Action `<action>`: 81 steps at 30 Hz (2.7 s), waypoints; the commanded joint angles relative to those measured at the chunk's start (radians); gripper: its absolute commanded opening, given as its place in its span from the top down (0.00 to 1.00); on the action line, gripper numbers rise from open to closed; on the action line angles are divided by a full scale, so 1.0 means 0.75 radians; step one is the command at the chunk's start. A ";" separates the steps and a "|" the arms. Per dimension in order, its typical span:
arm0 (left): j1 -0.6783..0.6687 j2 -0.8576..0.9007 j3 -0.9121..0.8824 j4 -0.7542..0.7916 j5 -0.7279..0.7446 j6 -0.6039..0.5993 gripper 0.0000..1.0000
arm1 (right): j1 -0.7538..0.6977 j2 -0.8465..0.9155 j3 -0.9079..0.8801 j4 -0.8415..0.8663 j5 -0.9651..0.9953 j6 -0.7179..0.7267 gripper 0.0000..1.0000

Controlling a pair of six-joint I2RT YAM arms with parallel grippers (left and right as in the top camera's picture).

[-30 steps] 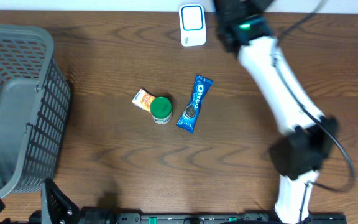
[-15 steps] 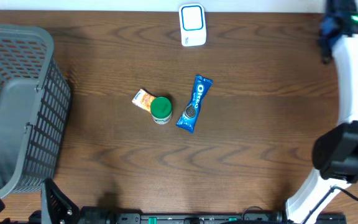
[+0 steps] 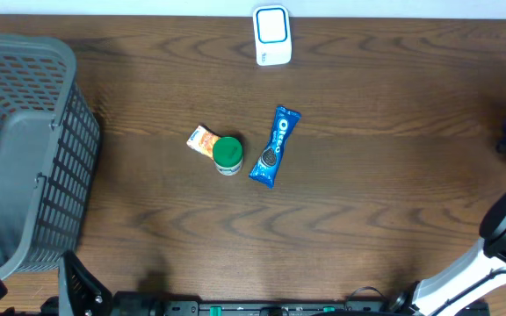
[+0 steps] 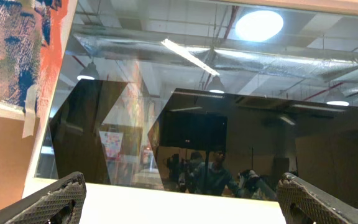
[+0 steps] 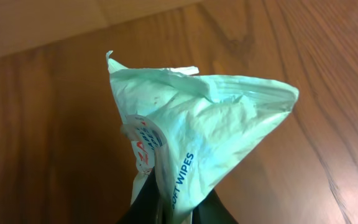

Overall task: Scan the item barcode
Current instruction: 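Carry the wipes pack to the right table edge and release it, then move the right gripper back over the green-capped bottle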

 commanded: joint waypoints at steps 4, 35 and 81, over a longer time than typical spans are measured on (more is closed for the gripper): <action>-0.005 -0.010 -0.003 -0.026 0.017 0.018 0.02 | -0.094 -0.016 -0.012 0.172 -0.099 -0.384 0.01; -0.005 0.018 -0.571 -0.209 -0.330 0.063 0.02 | 1.111 -0.725 0.078 -0.352 -1.246 -0.900 0.01; -0.006 0.018 -0.978 -0.224 -0.187 -0.054 0.02 | 1.612 -0.193 0.082 -0.039 -1.486 0.907 0.02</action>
